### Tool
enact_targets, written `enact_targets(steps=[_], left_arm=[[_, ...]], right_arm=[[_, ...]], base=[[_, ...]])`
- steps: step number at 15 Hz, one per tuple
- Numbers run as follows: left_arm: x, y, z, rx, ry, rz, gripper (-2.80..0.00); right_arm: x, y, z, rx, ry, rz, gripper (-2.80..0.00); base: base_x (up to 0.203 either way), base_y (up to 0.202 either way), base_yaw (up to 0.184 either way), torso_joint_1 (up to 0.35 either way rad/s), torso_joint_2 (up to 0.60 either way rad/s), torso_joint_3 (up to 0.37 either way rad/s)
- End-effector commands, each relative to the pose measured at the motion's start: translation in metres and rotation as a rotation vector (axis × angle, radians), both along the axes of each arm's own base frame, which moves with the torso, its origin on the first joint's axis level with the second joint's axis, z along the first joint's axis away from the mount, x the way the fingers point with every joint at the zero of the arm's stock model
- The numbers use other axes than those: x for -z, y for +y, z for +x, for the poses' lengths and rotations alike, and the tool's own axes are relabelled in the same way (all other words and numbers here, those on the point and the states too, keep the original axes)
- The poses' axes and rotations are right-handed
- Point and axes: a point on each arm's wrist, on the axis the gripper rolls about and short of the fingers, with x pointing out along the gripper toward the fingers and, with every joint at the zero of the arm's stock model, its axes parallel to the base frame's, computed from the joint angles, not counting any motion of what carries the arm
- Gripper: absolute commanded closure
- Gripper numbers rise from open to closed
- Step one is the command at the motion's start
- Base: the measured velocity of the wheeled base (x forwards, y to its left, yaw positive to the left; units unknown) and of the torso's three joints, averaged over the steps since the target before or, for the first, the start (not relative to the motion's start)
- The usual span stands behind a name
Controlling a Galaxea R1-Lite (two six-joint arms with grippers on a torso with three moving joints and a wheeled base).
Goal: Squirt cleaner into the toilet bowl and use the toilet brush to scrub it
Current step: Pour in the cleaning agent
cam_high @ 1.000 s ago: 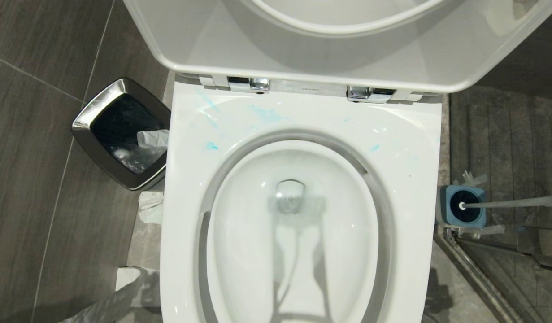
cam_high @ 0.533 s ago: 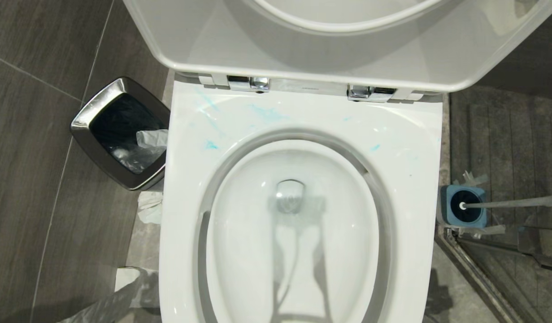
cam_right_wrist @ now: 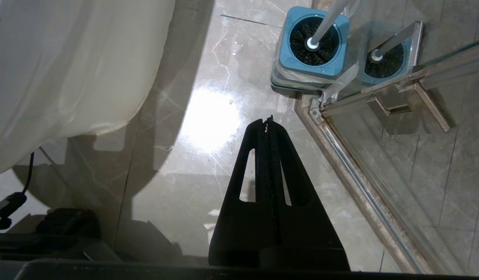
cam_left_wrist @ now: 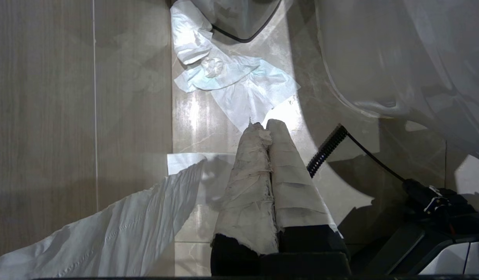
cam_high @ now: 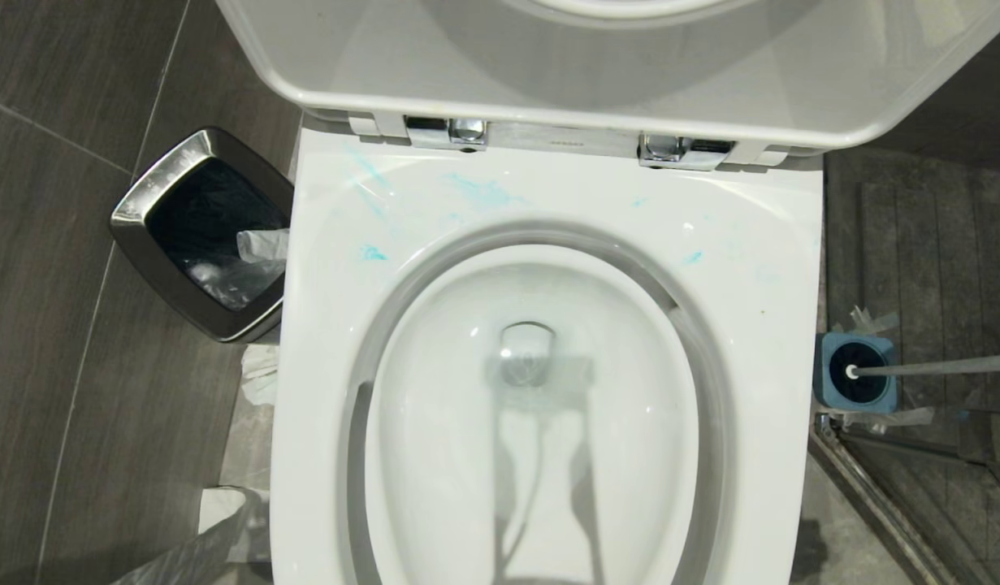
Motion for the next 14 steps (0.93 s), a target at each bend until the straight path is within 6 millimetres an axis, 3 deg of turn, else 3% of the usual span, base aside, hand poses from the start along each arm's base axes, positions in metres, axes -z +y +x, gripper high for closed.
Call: enact_targets(steps=[1, 14], left_arm=[[0.0020, 0.0000, 0.0007, 0.000, 0.008, 0.001, 0.00], [0.0020, 0.0000, 0.0007, 0.000, 0.008, 0.001, 0.00]], right_arm=[[0.0033, 0.0000, 0.0008, -0.001, 0.009, 0.000, 0.00], [0.0033, 0.0000, 0.0008, 0.000, 0.009, 0.000, 0.00]], base=[[0.000, 0.000, 0.000, 0.000, 0.00, 0.000], [0.000, 0.000, 0.000, 0.000, 0.00, 0.000]])
